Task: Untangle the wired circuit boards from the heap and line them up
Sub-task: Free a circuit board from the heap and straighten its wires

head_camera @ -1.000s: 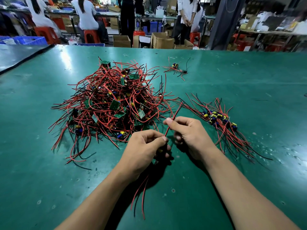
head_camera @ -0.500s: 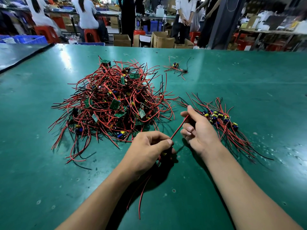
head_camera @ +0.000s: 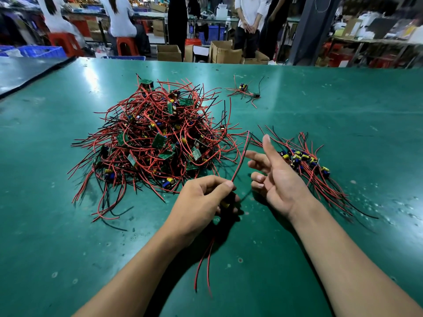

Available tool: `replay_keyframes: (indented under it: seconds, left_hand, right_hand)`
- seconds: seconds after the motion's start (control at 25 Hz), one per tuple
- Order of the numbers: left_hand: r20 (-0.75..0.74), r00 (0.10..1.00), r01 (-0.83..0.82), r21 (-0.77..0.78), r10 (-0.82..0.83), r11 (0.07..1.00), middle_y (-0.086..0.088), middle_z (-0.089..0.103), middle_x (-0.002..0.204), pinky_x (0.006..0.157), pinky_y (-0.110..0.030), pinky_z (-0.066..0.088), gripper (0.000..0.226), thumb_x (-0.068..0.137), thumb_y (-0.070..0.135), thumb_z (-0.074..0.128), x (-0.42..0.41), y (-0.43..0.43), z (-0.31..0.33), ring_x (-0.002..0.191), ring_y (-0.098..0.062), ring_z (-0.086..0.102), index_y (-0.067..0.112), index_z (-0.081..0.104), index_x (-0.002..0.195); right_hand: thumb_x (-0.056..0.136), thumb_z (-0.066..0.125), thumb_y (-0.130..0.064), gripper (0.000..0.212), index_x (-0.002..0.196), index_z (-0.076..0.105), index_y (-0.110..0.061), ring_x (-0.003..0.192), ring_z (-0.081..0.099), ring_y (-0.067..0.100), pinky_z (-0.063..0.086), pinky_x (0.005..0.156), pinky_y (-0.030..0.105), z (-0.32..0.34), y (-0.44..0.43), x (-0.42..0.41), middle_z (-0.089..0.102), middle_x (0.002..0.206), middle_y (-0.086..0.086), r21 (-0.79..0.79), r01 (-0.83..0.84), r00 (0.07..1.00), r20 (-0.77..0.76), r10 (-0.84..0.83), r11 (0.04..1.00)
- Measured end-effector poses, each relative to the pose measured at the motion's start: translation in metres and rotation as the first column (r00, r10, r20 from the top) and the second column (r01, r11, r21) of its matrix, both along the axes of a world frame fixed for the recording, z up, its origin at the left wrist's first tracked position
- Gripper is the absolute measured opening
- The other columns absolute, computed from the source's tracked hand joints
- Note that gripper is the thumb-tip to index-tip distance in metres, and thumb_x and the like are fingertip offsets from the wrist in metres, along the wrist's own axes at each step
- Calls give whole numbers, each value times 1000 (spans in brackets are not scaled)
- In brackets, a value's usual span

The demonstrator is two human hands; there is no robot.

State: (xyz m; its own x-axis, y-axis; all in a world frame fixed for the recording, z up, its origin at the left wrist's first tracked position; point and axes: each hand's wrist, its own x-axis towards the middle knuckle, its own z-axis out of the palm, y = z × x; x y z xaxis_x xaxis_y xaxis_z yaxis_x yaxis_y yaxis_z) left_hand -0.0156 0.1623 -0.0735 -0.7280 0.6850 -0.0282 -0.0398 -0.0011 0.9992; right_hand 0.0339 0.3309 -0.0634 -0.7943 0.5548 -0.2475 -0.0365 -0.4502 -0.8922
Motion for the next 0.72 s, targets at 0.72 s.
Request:
replay_keyframes:
  seconds: [0.72]
  left_hand:
    - [105,960,-278,367,258,888,-9,77,94,82,-31,57,33,74,27,75,-11,-6,20,81,-17,70,11,65,101]
  right_hand:
    - [78,81,-29,21,98,78,-24,58,56,5,45,53,19,-1,-24,9,67,80,-6,323,-529,834,26,551,785]
